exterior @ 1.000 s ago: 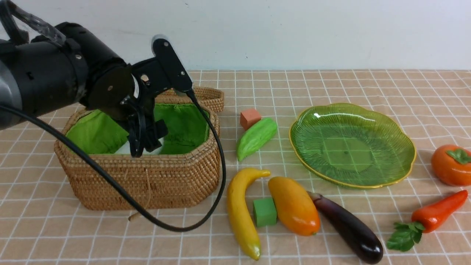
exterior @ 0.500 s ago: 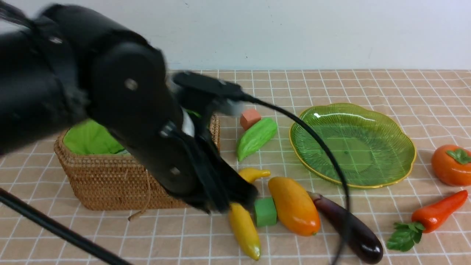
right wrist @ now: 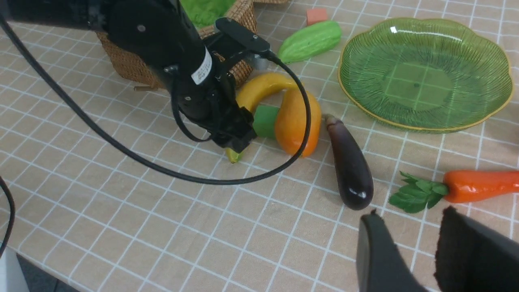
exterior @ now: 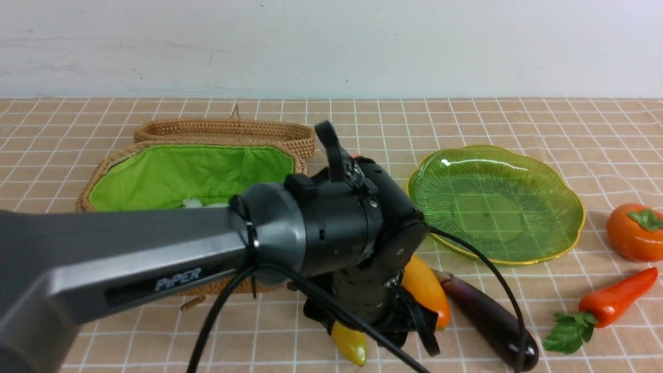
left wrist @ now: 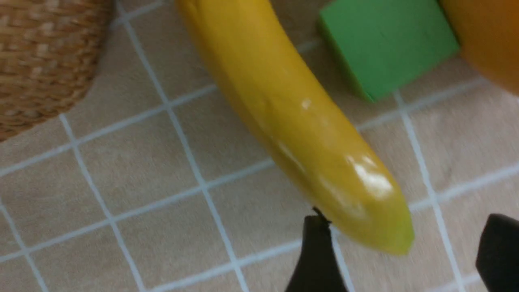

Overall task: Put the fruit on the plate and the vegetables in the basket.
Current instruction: Use the left arm to grab a banana and put it into the right plate

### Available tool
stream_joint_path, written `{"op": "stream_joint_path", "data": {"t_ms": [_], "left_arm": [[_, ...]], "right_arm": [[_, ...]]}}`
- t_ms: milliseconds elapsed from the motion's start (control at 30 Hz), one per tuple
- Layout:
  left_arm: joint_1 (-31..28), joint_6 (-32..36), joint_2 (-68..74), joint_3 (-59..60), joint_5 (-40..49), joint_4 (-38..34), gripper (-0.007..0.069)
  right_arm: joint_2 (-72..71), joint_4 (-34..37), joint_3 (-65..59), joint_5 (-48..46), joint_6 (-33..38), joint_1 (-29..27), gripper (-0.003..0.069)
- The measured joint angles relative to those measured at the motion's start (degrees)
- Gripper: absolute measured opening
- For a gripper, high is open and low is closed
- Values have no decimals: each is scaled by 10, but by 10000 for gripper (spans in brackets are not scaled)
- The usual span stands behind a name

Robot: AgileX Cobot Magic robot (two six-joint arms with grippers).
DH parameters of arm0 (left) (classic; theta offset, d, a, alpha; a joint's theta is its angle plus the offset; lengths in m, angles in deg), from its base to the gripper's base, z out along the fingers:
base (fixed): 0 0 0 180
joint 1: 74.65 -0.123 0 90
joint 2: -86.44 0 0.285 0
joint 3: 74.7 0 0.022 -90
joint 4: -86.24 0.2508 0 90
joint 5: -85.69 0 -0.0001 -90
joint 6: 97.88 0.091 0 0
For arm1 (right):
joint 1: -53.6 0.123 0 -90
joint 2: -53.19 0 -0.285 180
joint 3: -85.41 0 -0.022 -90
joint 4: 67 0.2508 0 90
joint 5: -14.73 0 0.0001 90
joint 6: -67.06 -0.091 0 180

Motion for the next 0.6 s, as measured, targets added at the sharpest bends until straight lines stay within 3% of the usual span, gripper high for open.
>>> {"op": "stream_joint_path", "data": {"t_ms": [33,167,300,400,433,600], "left_arm": [[0,-47,13,-1,-11,28,534],[0,-102,42,-1,-23,79,535],[0,-113,63,-1,-28,91,468],[0,-132,67,-2,-33,93,358],[0,-149,68,-3,-33,93,290],[0,-165,67,-4,-27,98,299]], "right_arm": [[0,0,0,0,0,0,232],[0,0,0,0,0,0,234],[0,0,0,0,0,0,234],[0,0,0,0,0,0,234],[0,0,0,0,1,0,234],[0,19,0,0,17,1,234]]}}
